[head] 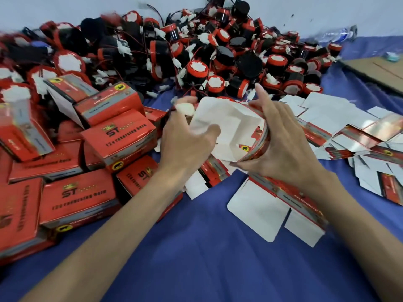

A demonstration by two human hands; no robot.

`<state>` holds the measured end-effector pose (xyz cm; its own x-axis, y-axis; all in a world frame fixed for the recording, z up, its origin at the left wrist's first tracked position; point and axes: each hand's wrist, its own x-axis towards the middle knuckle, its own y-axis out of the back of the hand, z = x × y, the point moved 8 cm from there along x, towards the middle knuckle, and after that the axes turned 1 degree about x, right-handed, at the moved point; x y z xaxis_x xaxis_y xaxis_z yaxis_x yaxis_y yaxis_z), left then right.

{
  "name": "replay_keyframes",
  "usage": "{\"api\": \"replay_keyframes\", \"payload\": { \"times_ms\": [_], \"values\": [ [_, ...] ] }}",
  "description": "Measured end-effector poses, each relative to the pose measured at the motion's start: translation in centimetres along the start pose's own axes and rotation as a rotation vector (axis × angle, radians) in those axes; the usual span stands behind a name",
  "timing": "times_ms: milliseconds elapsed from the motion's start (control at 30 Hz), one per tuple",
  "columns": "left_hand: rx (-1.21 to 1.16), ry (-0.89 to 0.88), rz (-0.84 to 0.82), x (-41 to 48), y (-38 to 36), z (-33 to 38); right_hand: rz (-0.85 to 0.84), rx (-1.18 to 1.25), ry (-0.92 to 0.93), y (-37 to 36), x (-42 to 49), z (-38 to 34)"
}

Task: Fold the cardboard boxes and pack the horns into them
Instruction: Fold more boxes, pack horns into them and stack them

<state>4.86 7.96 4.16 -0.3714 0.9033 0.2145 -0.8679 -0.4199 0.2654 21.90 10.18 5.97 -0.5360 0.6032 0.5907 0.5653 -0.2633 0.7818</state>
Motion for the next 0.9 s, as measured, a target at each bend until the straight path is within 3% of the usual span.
{"api": "replay_keyframes", "payload": {
  "times_ms": [100, 233, 300, 400, 533, 667, 767, 900],
  "values": [
    [0.111, -0.296, -0.006, -1.2, -0.2, 2.6, 0.066, -0.089, -0.086, 1.1, 0.2, 0.7],
    [0.594, -0.707, -0.083, -3.8, -3.2, 4.4, 0.034, -0.202, -0.152, 2.0, 0.1, 0.5],
    [0.817, -0.825, -0.148, -4.7, -4.8, 4.1, 0.043, -0.210, -0.141, 2.1, 0.0, -0.5],
    [0.977, -0.886, -0.055, -5.5, -5.0, 4.1, 0.072, -0.192, -0.090, 2.4, -0.2, -2.0],
    [0.846, -0.938, 0.040, -6.0, -4.1, 4.8, 0.089, 0.005, -0.036, 2.9, -0.3, -1.7],
    [0.533, -0.874, 0.060, -6.0, -2.5, 5.8, 0.204, 0.464, -0.166, 3.8, -0.4, 1.4],
    [0.147, -0.680, 0.096, -5.3, -0.8, 6.2, 0.312, 0.940, -0.426, 3.6, -0.8, 4.9],
    [-0.404, -0.300, 0.056, -4.0, -1.3, 5.0, 0.319, 1.142, -0.453, 1.5, -1.5, 4.6]
  ]
}}
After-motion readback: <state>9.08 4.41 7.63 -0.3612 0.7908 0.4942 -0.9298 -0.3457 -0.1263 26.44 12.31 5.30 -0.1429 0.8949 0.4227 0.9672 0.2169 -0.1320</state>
